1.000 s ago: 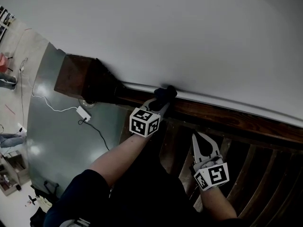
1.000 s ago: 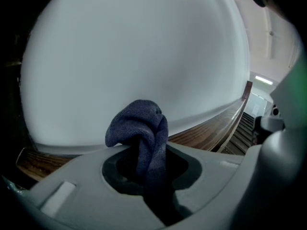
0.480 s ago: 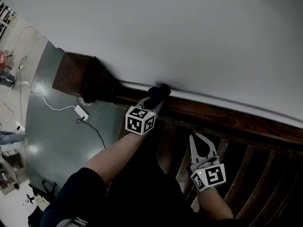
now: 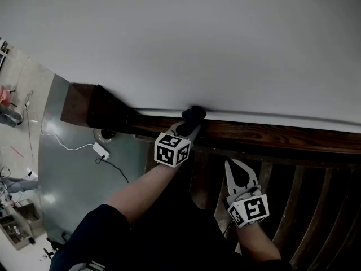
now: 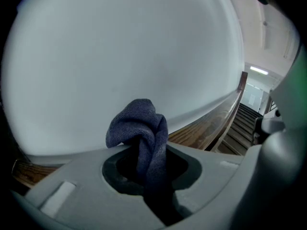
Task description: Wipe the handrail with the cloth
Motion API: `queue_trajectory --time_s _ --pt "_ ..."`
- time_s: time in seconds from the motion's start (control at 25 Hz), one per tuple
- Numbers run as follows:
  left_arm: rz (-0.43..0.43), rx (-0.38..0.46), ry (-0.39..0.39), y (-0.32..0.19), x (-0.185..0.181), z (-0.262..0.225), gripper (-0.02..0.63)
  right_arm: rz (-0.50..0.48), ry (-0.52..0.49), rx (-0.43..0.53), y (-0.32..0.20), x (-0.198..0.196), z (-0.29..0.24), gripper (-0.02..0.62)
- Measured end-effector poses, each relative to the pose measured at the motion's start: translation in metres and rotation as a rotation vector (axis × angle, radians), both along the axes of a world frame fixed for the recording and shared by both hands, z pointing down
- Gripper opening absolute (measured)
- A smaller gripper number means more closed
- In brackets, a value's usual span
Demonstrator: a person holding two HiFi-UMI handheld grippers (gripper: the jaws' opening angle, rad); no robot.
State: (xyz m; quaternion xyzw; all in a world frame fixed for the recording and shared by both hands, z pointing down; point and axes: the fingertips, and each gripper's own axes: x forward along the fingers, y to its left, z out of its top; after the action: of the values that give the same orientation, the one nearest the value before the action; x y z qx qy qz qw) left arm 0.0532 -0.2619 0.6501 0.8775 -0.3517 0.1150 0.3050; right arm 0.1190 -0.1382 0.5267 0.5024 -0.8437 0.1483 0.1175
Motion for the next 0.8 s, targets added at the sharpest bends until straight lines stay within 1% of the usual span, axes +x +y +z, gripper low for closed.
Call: queue_trajectory --time_s 0.2,0.48,0.68,0.8 --pt "0.087 0.040 -0.010 0.012 0.049 -0.031 0.082 0.059 -0.005 0.025 0.015 0.033 -0.015 0.009" --pt "0.217 0.072 0.002 0.045 0.112 -0.071 0.083 0.110 0.005 0.062 0.046 0.059 -0.041 0.009" --pt "0.268 0.085 0.018 0.055 0.141 -0.089 0.083 0.151 0.001 0.085 0.059 0.070 -0.051 0.008" --pt "0.278 0.100 0.023 0.060 0.148 -0.098 0.081 0.175 0.007 0.099 0.065 0.076 -0.057 0.008"
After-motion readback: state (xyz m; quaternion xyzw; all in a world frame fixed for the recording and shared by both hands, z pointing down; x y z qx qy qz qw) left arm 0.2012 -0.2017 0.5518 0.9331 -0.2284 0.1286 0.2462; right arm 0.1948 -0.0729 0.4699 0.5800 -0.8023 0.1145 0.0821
